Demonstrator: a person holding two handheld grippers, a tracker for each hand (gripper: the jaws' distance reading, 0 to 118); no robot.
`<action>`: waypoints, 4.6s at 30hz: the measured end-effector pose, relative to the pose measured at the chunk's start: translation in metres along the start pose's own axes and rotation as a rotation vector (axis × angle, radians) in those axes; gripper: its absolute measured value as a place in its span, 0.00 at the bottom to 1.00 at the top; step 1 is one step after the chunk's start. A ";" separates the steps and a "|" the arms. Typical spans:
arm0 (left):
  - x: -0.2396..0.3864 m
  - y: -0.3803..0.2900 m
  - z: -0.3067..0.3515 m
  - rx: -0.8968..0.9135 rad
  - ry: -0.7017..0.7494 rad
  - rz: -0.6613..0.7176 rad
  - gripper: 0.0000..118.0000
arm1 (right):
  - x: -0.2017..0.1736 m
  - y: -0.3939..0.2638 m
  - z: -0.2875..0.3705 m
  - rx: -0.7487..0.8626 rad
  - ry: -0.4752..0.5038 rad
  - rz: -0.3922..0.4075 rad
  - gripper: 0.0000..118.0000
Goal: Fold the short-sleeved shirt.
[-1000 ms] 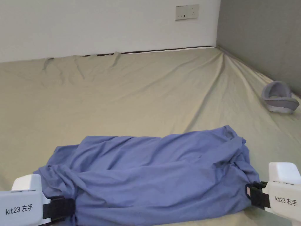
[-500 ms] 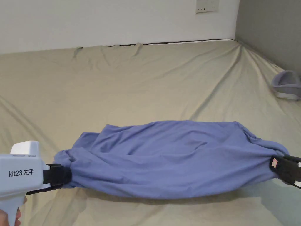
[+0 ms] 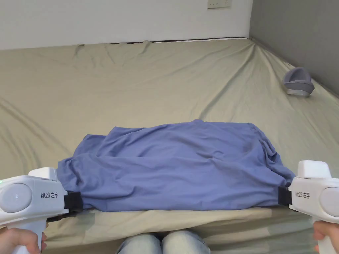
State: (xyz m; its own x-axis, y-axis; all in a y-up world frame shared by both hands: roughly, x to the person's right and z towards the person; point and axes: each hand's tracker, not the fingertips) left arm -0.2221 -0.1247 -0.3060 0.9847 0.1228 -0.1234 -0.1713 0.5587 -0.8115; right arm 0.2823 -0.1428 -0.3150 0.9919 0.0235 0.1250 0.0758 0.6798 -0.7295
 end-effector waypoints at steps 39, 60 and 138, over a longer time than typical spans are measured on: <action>0.023 0.226 -0.192 -0.099 0.084 -0.246 0.24 | -0.019 0.171 -0.104 0.250 0.224 -0.030 0.02; 0.009 0.213 -0.195 0.010 -0.036 -0.211 0.06 | -0.019 0.202 -0.228 -0.102 0.019 0.007 0.53; -0.002 -0.007 -0.014 -0.045 -0.011 -0.053 0.07 | -0.010 -0.011 0.009 -0.102 0.041 0.002 0.04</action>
State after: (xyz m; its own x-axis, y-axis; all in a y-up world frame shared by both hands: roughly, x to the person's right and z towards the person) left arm -0.2225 -0.1403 -0.3084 0.9919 0.1035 -0.0733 -0.1172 0.5270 -0.8418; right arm 0.2700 -0.1439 -0.3018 0.9952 -0.0072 0.0974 0.0821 0.6015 -0.7946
